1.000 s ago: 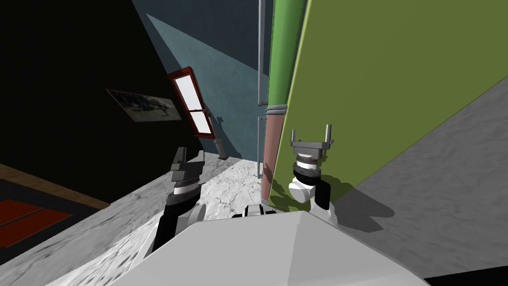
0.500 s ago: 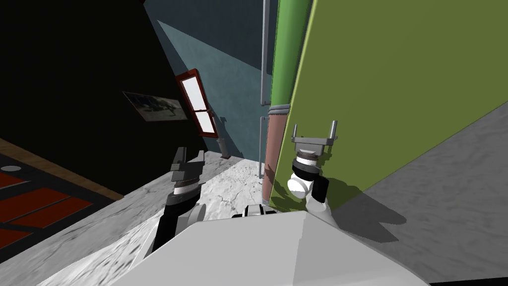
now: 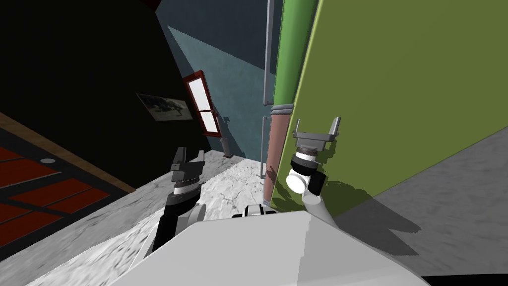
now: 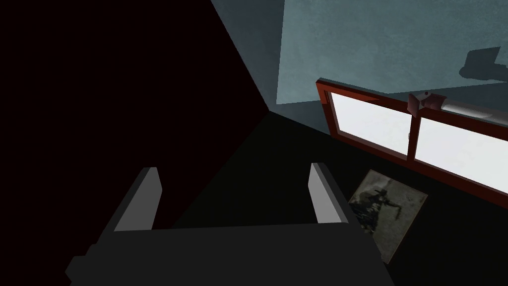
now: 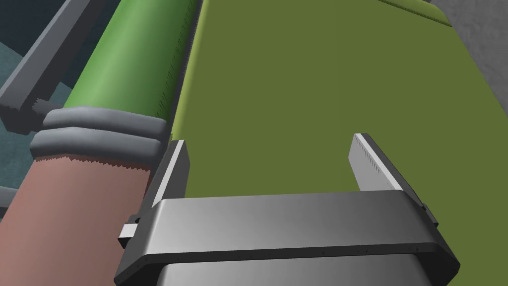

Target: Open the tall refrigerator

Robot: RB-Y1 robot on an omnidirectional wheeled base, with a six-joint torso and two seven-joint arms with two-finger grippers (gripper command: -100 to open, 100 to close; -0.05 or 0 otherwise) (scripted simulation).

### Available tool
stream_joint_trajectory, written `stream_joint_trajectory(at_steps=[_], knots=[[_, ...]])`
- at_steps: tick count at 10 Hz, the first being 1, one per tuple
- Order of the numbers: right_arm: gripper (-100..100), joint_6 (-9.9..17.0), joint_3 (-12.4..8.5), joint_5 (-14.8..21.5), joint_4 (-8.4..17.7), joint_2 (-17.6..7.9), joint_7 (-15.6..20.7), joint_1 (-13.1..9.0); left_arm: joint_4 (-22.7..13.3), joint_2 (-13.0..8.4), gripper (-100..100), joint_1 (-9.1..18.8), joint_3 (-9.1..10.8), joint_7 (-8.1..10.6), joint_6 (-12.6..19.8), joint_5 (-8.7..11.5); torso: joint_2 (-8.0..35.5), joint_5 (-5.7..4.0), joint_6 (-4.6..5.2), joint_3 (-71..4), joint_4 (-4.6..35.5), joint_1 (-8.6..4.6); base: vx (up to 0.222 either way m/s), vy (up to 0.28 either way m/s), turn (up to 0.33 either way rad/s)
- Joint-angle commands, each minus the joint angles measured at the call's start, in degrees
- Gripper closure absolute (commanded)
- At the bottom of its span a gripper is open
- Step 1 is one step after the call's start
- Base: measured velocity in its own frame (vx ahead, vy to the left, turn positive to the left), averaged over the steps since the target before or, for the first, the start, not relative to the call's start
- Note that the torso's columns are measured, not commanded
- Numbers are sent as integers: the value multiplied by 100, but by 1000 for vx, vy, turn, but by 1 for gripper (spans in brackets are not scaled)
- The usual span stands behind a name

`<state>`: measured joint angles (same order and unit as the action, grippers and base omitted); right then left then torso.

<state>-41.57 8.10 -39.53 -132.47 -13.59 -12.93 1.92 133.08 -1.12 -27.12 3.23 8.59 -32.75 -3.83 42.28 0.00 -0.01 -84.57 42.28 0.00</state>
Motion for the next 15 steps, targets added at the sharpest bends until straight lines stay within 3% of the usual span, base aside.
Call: stream_joint_trajectory(at_steps=[1,2,4,5,6,7,9,10,11,12,14,15], knots=[[-100,-47,14,-395,17,-12,-25,-131,0,0,0,0,0,0,0,0,0,0,3,0,0,0,0,0,0],[-100,-135,50,-601,58,-27,-66,-388,0,0,0,-1,0,0,0,0,1,0,3,1,0,0,-3,-7,125],[-100,-135,50,-816,58,-27,-66,-388,0,0,0,0,0,0,0,0,0,0,3,1,0,-1,-2,-8,41],[-100,-224,83,-1048,101,-38,-108,-645,0,0,0,-1,0,0,0,0,1,-1,3,1,0,-1,-4,-7,127],[-100,-224,83,-1215,101,-38,-108,-645,0,0,0,0,0,0,0,0,0,0,-2,0,0,1,-3,-11,84],[-100,-311,111,-1392,145,-46,-150,-899,0,0,0,-1,0,0,0,0,0,0,3,0,0,0,-3,-11,126],[-100,-311,111,-1650,145,-46,-150,-899,0,0,0,-1,0,0,0,0,0,-1,4,0,0,-1,-1,-9,21],[-100,-398,134,-1861,192,-53,-193,-1152,0,0,0,-1,0,0,0,0,1,-1,3,1,0,0,-2,-8,99],[-100,-398,134,-2029,192,-53,-193,-1152,0,0,0,0,0,0,0,0,0,1,-1,0,0,1,-1,-11,79],[-100,-484,152,-2201,240,-59,-237,-1396,0,0,0,-1,0,0,0,0,0,0,2,0,0,0,-3,-12,115],[-100,-484,152,-2464,240,-59,-237,-1401,0,0,0,-1,0,0,0,0,0,-1,3,1,0,-1,-1,-6,31],[-100,-568,165,-2689,291,-65,-280,-1647,0,0,0,-1,0,0,0,0,1,0,3,1,0,0,0,-6,92]])
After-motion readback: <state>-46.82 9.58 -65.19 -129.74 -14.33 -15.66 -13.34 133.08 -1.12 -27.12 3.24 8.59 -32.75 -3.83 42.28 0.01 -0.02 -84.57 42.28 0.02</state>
